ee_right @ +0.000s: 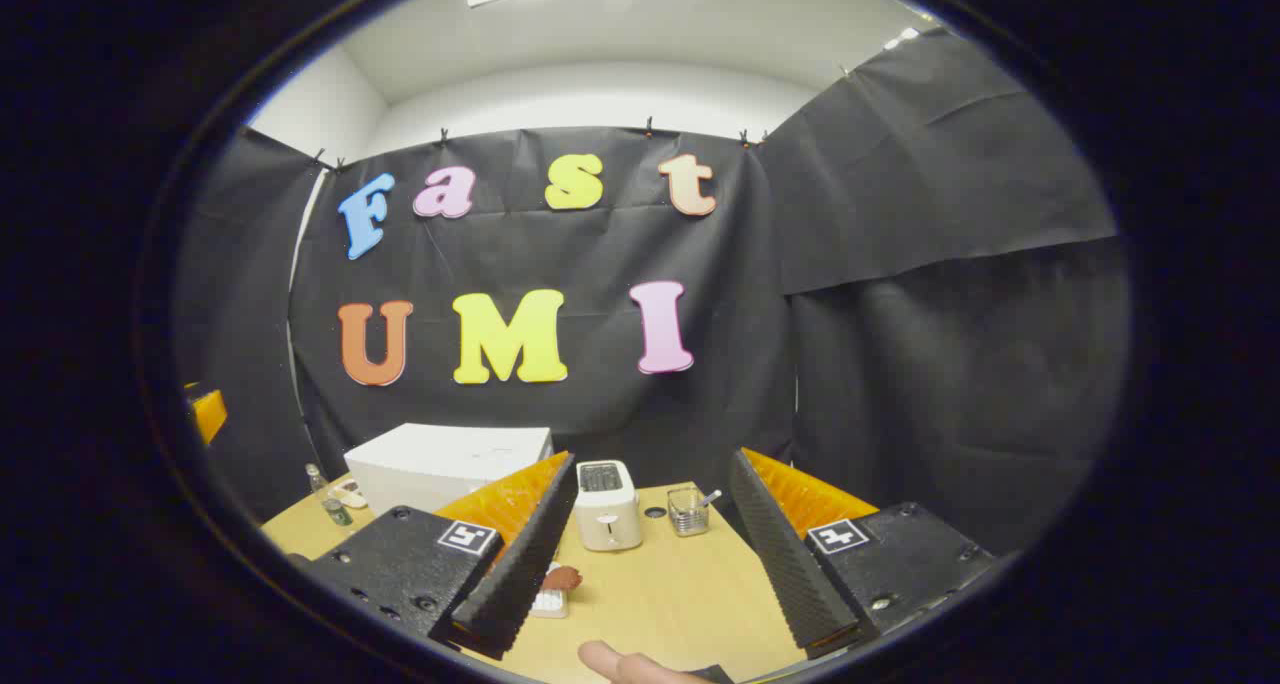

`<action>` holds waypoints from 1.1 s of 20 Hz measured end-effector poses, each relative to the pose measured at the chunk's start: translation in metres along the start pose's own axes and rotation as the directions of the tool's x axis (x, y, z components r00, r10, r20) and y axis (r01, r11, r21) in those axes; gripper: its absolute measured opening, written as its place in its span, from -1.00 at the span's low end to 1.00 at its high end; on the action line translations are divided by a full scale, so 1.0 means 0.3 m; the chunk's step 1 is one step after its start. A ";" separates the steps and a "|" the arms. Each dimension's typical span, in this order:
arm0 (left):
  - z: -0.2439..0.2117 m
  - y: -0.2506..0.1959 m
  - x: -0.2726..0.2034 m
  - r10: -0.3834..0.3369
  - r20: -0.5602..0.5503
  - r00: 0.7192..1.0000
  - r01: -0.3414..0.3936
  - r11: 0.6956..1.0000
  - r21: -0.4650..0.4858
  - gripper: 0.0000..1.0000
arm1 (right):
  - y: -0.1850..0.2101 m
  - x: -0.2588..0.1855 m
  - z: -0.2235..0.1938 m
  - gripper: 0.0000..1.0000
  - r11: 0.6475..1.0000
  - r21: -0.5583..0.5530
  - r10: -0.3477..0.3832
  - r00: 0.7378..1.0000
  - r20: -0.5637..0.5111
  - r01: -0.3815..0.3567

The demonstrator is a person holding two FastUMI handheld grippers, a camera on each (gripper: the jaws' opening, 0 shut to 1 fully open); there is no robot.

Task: Open the microwave oven with the left hand, put the food in, and close the microwave oven.

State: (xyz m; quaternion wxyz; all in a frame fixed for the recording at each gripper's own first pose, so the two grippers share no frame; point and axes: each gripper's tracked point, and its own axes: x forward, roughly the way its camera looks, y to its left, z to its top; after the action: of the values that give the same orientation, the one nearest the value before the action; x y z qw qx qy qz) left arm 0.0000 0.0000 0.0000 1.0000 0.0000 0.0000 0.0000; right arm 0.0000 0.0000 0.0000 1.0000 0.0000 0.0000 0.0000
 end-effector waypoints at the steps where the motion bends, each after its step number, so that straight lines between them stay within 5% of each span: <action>1: -0.003 -0.013 0.001 -0.007 -0.007 1.000 0.007 1.000 -0.006 0.60 | -0.002 -0.007 0.010 0.80 1.000 -0.008 -0.001 1.000 0.008 0.001; 2: -0.008 -0.023 -0.001 -0.013 -0.014 1.000 0.013 1.000 -0.013 0.83 | -0.002 -0.012 0.013 0.79 1.000 -0.016 0.000 1.000 0.014 0.000; 4: -0.021 -0.060 -0.010 -0.047 -0.038 0.998 0.046 0.998 -0.034 0.83 | 0.000 -0.026 0.023 0.96 1.000 -0.023 0.007 1.000 0.025 -0.006; 6: -0.037 -0.088 -0.021 -0.081 -0.066 0.995 0.078 0.996 -0.044 0.84 | -0.015 -0.033 0.038 0.79 0.999 -0.034 -0.005 0.999 0.042 0.006; 10: -0.027 -0.087 -0.025 -0.076 -0.056 0.996 0.073 0.996 -0.046 0.84 | -0.034 -0.052 0.063 0.80 0.999 -0.043 -0.024 0.997 0.079 0.027; 11: -0.029 -0.087 -0.020 -0.077 -0.056 0.995 0.074 0.996 -0.048 0.85 | -0.037 -0.056 0.068 0.96 0.998 -0.048 -0.026 0.996 0.086 0.030; 14: -0.037 -0.093 -0.005 -0.071 -0.047 0.996 0.069 0.997 -0.041 0.84 | -0.060 -0.054 0.071 0.95 0.996 -0.068 -0.055 0.992 0.113 0.063; 15: -0.039 -0.095 0.005 -0.070 -0.043 0.997 0.069 0.997 -0.036 0.84 | -0.057 -0.052 0.066 0.79 0.995 -0.075 -0.056 0.992 0.113 0.064; 16: -0.055 -0.106 0.011 -0.074 -0.043 0.996 0.073 0.997 -0.035 0.84 | -0.051 -0.049 0.053 0.96 0.995 -0.075 -0.053 0.993 0.108 0.062; 22: -0.123 -0.171 0.102 -0.113 -0.050 0.992 0.109 0.991 -0.076 0.84 | -0.021 -0.007 0.002 0.80 0.996 -0.080 -0.025 0.996 0.087 0.032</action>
State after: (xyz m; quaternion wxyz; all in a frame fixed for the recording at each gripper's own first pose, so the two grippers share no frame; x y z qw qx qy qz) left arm 0.0305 -0.0512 -0.0369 0.9974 -0.0364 0.0269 -0.0555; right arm -0.0020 -0.0062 0.0007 0.9981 -0.0408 -0.0430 -0.0144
